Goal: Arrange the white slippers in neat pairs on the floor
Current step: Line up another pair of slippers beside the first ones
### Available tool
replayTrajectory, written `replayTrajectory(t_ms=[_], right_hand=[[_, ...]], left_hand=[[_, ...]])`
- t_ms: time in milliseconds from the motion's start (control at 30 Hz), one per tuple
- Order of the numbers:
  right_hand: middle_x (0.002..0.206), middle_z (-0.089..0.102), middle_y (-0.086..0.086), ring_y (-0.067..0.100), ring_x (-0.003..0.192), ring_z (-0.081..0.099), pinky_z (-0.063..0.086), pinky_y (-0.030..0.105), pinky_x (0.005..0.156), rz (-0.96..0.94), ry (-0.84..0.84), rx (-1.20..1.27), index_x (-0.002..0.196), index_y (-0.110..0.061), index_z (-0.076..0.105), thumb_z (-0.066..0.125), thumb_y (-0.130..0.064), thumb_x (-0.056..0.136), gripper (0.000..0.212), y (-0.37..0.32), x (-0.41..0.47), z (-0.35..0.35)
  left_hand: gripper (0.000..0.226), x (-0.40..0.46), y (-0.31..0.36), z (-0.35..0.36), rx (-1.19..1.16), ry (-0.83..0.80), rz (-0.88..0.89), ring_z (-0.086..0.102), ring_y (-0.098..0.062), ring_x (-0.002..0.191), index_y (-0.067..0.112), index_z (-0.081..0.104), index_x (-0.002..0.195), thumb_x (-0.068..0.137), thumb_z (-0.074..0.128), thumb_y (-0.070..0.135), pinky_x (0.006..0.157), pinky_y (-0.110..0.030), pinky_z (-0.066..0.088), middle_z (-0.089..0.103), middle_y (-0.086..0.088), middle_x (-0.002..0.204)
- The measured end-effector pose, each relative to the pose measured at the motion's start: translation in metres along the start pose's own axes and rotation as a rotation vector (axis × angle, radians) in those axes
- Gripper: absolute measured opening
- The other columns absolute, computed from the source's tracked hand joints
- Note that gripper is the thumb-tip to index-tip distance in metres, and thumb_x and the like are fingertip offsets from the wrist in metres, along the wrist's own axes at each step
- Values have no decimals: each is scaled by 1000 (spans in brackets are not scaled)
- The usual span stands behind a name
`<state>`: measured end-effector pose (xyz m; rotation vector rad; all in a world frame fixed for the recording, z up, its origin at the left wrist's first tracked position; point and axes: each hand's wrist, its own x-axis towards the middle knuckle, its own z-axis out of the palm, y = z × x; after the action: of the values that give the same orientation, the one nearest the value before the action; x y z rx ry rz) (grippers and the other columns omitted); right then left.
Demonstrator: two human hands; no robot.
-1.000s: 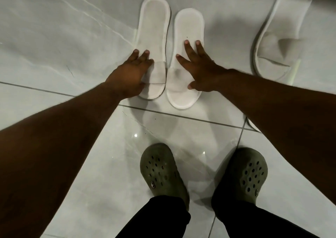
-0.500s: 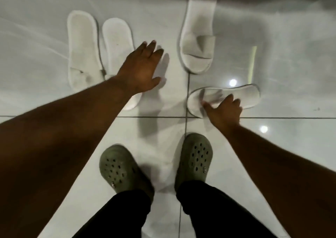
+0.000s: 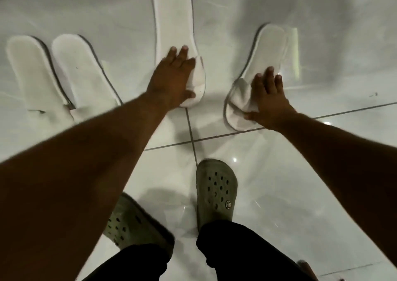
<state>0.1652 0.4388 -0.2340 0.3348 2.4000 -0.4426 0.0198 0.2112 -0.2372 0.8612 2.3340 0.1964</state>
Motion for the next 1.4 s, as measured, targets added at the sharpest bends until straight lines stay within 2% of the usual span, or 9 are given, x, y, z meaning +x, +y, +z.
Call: replayTrajectory(t_ms=[133,300,433,667,800,1000,1133,1267,1400], right_hand=[[154,-16,33,48,142,-17,-6,50,117,-126,-75,-102,148,2,-4,78,-29,74,115,10,9,-23],[159,-17,18,47,144,-12,19,62,115,-221,-119,-140,150,-14,-4,82,-25,68,120,3,24,-28],[159,-16,18,45,144,-12,25,61,113,-326,-126,-236,151,-14,-2,81,-25,69,117,-12,32,-28],[158,-20,21,43,145,-13,18,57,118,-252,-151,-232,149,-11,-11,83,-29,67,126,-32,22,-31],[157,-16,26,42,145,-13,1,46,119,-242,-75,-124,148,-2,-10,77,-40,73,120,-91,0,-33],[160,-11,18,38,147,-9,7,49,121,-408,-60,-78,150,-11,-3,73,-44,76,111,-237,4,2],[161,-11,16,40,147,-7,16,53,119,-463,-84,-200,150,-15,-3,77,-45,70,118,-313,25,39],[160,-16,17,39,147,-12,14,52,119,-435,-103,-291,150,-12,-2,78,-42,71,116,-347,40,65],[158,-22,18,36,146,-17,5,52,120,-378,-123,-307,150,-9,-5,74,-35,77,110,-379,41,81]], left_hand=[[92,-28,23,30,-106,13,-97,1,-33,149,15,20,149,76,72,34,121,-43,10,5,-10,162],[90,-41,51,51,-117,26,-124,-3,-33,149,15,15,149,80,68,38,122,-44,10,3,-10,162],[90,-39,53,52,-132,52,-115,-3,-32,149,16,16,149,79,69,36,122,-44,9,4,-10,162],[97,-41,38,37,-171,-10,-34,-4,-30,149,16,11,150,77,72,37,121,-40,8,-1,-9,162],[100,-76,-12,8,-197,86,-93,2,-33,149,14,13,150,75,69,51,121,-40,8,5,-14,161],[117,-165,-142,-33,-38,69,-308,5,-39,147,4,13,149,64,77,52,119,-44,6,8,-24,159],[130,-205,-216,-22,52,-95,-418,3,-44,146,9,7,149,54,80,59,116,-58,18,2,-23,159],[113,-217,-248,1,-86,-165,-386,-5,-33,148,16,6,151,69,77,44,119,-47,13,-7,-11,162],[93,-225,-273,16,-170,-19,-368,-3,-29,149,17,12,151,80,71,28,119,-43,17,-3,-7,162]])
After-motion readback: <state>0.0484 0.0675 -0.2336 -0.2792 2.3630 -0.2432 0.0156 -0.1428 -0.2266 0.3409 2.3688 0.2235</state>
